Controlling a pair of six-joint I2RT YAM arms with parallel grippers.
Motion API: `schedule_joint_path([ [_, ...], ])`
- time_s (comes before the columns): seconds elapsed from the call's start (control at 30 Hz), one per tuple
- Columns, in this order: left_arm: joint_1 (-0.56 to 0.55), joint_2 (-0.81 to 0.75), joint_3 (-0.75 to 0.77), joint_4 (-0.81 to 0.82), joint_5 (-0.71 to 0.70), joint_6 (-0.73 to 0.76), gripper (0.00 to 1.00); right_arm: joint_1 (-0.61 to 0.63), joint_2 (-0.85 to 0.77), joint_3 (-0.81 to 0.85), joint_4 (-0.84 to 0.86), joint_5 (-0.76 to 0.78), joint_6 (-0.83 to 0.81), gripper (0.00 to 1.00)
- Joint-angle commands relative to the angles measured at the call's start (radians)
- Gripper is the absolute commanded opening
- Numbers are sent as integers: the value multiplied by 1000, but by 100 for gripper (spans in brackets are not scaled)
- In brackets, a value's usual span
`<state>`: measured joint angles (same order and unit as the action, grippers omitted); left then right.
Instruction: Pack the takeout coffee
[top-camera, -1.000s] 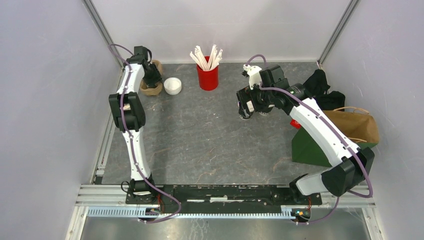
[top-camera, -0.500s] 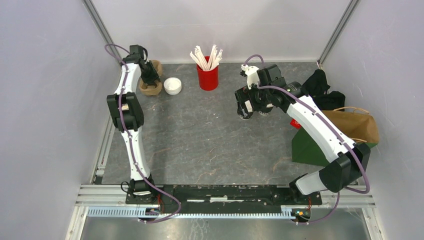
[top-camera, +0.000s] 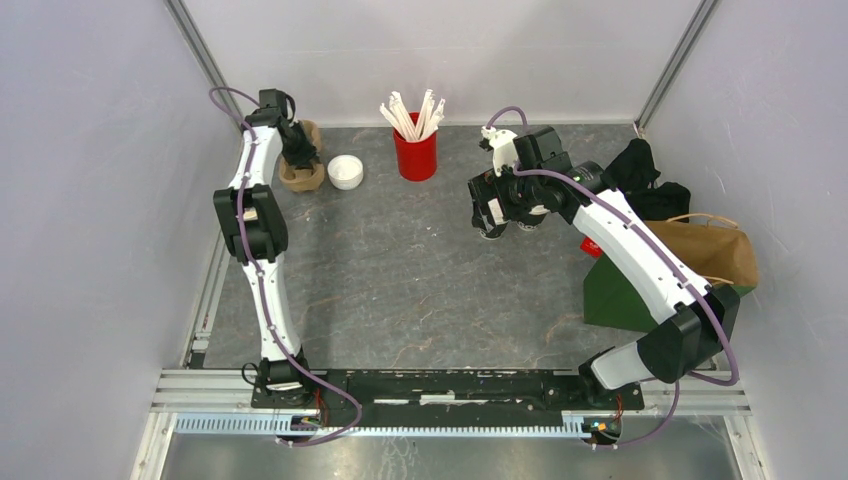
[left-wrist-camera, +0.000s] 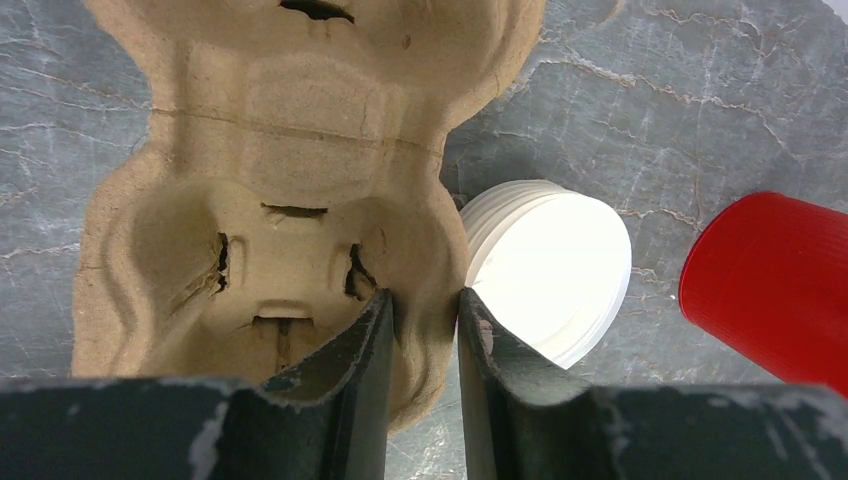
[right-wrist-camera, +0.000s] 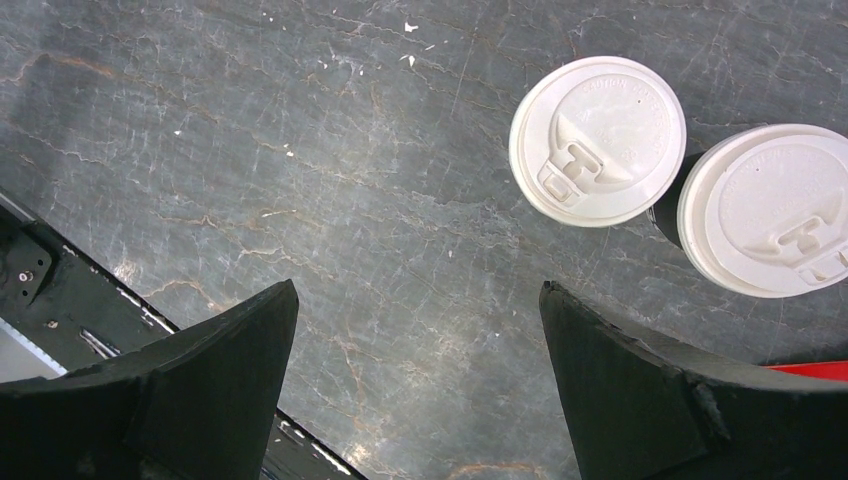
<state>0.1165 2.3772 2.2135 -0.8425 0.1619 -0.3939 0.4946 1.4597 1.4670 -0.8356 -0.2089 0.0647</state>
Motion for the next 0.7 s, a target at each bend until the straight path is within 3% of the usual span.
schedule_joint_path([
  [0.0, 6, -83, 23, 8, -7, 41, 28, -3, -1, 39, 33, -12, 9, 98],
  [0.4, 6, -111, 22, 8, -3, 45, 26, -4, -13, 30, 45, -14, 22, 98],
  [0.67, 22, -74, 9, 10, 125, -6, 31, -4, -10, 36, 49, -20, 28, 98],
])
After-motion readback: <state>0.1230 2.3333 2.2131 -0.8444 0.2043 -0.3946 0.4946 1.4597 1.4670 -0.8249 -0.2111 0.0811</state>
